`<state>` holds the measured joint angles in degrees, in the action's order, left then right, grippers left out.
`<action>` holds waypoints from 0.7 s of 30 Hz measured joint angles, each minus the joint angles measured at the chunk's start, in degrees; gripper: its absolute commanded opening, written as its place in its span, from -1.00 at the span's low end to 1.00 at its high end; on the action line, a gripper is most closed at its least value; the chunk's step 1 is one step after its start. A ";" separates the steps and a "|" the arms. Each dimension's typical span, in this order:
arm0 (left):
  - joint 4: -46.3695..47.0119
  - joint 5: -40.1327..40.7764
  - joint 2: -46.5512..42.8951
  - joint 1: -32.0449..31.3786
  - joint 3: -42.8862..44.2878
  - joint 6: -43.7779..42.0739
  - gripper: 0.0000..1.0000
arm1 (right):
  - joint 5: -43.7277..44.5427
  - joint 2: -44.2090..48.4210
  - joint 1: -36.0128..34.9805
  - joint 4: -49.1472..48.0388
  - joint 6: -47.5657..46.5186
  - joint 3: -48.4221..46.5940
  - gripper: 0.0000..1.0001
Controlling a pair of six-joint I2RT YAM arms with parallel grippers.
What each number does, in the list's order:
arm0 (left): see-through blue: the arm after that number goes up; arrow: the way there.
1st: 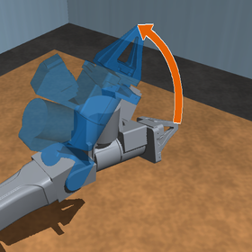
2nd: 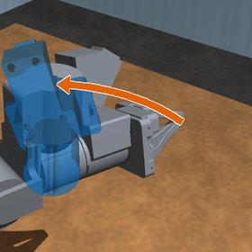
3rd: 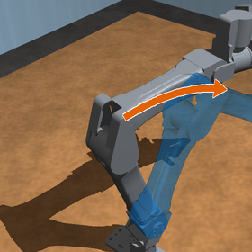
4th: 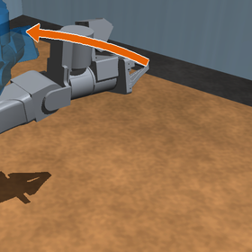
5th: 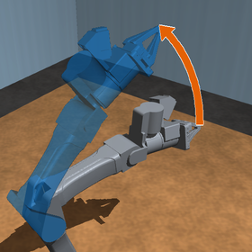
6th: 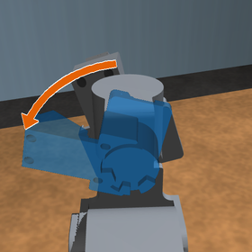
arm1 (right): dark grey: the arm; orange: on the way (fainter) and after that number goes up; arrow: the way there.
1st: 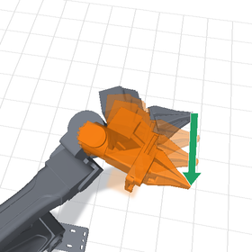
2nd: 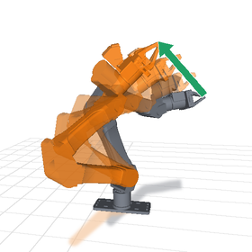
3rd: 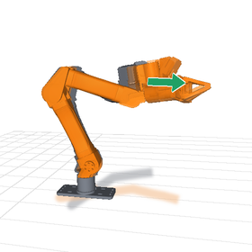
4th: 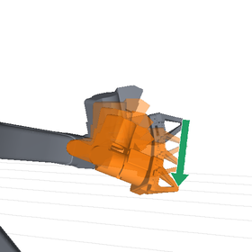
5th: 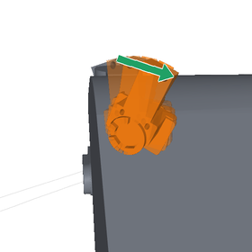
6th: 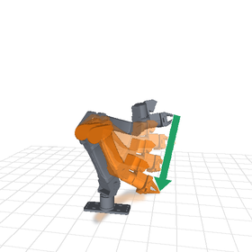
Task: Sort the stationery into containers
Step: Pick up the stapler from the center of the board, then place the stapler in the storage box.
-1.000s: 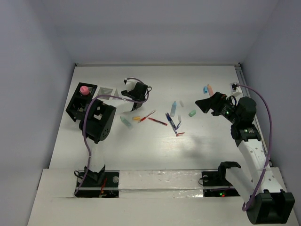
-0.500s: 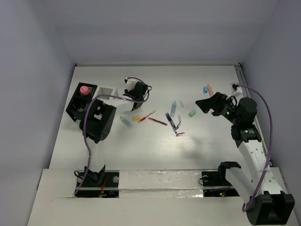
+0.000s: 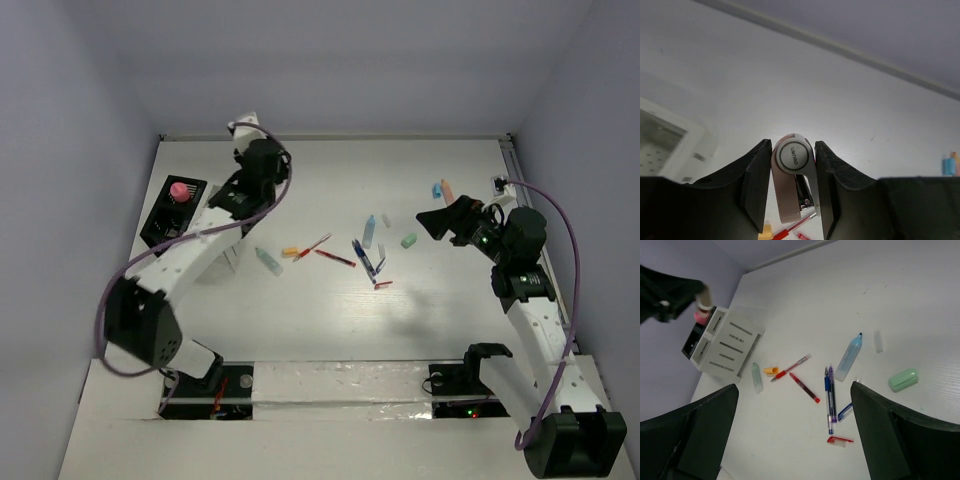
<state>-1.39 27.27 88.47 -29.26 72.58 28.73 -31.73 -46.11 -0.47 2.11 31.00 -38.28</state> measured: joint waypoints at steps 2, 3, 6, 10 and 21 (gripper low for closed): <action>-2.40 1.07 -7.02 0.98 -0.15 -1.11 -1.00 | 0.00 0.00 0.00 0.00 0.00 0.00 1.00; -3.56 1.33 -10.62 2.23 -0.57 -1.60 -1.00 | 0.02 0.02 0.00 0.00 0.00 0.00 1.00; -7.17 2.19 -21.00 9.07 -3.50 -2.69 -1.00 | 0.15 0.39 0.00 0.00 -0.11 0.00 1.00; -11.80 4.55 -30.27 20.26 -8.17 -4.66 -1.00 | 0.22 1.11 -0.07 0.00 -0.13 0.00 1.00; -13.29 3.69 -23.21 34.73 -19.41 -9.25 -1.00 | 0.17 0.48 -0.37 0.00 -0.11 0.00 1.00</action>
<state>-14.68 30.96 65.25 5.48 53.17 19.49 -31.55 -45.63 -0.84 2.11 30.89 -38.28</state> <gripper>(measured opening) 0.330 0.995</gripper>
